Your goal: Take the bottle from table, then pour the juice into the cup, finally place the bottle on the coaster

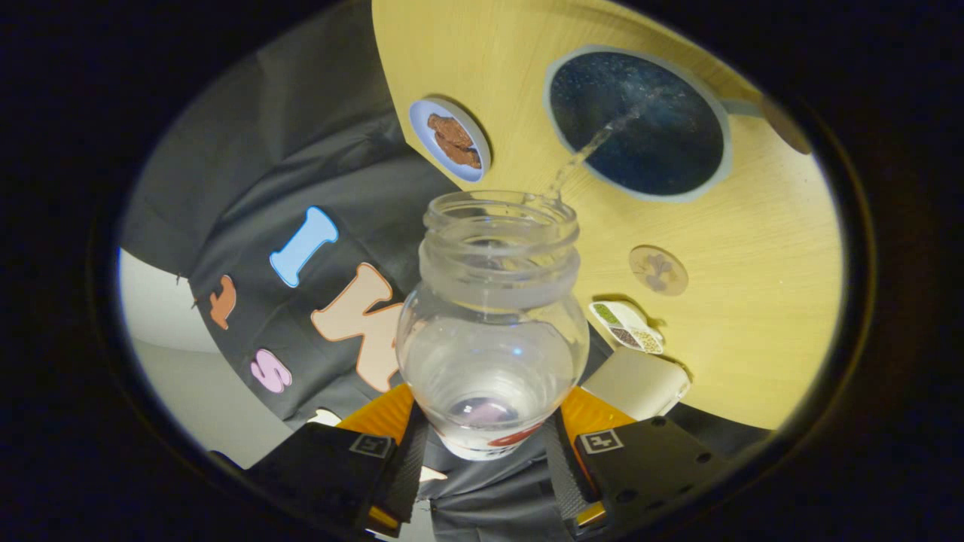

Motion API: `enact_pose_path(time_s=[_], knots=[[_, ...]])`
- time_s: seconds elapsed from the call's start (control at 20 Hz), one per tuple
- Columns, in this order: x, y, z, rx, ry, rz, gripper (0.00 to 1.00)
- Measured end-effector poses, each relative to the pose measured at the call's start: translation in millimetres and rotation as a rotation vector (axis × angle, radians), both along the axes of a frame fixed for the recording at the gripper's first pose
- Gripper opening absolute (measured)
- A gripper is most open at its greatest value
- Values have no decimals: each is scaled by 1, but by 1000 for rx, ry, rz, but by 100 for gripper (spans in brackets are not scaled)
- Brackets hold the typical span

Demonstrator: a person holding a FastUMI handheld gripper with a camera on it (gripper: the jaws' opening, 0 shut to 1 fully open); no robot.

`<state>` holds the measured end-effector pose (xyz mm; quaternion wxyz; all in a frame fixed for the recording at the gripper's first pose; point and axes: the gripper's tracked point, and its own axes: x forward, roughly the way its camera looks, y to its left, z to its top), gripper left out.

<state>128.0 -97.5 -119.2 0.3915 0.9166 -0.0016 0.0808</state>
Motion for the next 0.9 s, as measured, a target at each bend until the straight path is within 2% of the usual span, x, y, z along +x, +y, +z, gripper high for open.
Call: enact_pose_path(time_s=[0.75,0.9], knots=[[-8,-6,-2,138,15,31,75],[-3,-5,-4,120,30,32,75]])
